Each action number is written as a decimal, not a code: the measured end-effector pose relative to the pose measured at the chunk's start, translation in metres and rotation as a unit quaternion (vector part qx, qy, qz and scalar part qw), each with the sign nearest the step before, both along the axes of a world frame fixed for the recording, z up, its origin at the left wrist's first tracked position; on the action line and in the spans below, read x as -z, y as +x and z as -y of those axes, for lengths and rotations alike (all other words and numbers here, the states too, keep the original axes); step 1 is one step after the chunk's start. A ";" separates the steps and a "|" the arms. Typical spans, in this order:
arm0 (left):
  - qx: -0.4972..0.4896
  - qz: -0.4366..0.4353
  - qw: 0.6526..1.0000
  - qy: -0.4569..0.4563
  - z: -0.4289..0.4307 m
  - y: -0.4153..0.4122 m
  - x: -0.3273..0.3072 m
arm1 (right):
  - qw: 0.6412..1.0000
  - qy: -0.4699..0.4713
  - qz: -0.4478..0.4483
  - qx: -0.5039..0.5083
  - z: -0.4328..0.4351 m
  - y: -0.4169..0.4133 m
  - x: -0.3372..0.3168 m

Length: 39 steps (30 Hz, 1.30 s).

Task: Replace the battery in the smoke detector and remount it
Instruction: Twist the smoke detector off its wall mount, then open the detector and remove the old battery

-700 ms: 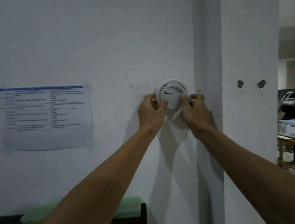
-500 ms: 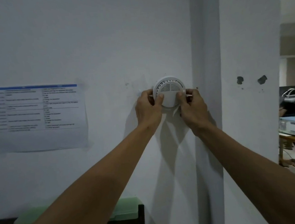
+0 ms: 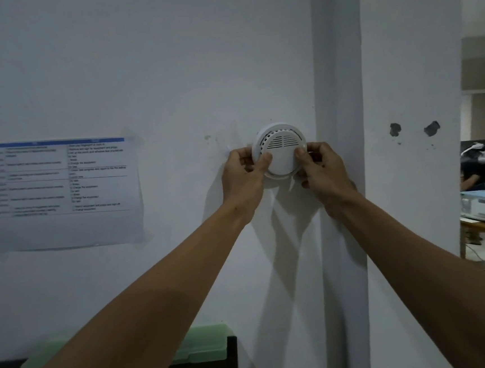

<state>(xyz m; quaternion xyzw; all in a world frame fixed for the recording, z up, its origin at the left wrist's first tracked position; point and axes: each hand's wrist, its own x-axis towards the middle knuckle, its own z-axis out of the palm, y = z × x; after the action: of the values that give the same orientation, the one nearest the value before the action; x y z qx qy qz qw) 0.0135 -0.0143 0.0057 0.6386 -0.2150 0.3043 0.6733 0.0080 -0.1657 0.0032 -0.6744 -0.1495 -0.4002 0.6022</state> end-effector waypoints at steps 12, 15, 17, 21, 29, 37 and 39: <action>-0.005 -0.048 0.998 -0.048 -0.019 -0.018 0.030 | 0.998 0.060 0.003 -0.037 -0.035 -0.015 0.036; -0.030 -0.080 0.993 -0.077 -0.042 -0.025 0.051 | 0.995 0.076 -0.002 -0.065 -0.059 -0.031 0.055; -0.047 -0.094 0.991 -0.089 -0.060 -0.032 0.068 | 0.994 0.077 -0.010 -0.075 -0.078 -0.043 0.070; -0.054 -0.136 0.986 -0.082 -0.100 -0.053 0.103 | 0.997 0.026 -0.027 -0.062 -0.126 -0.063 0.099; 0.117 -0.300 0.937 -0.134 -0.199 -0.113 0.137 | 0.990 -0.102 -0.065 -0.078 -0.224 -0.102 0.146; 0.212 -0.411 0.865 -0.195 -0.264 -0.126 0.189 | 0.950 -0.308 -0.039 0.027 -0.262 -0.130 0.191; 0.226 -0.422 0.853 -0.208 -0.273 -0.128 0.198 | 0.938 -0.341 -0.043 0.043 -0.267 -0.135 0.197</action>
<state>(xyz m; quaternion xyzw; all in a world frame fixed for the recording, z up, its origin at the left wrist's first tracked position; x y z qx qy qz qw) -0.1143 0.2588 -0.1921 0.4842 0.0198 -0.1172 0.8668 -0.1267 0.1017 -0.1943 -0.8618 -0.2220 -0.3210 0.3239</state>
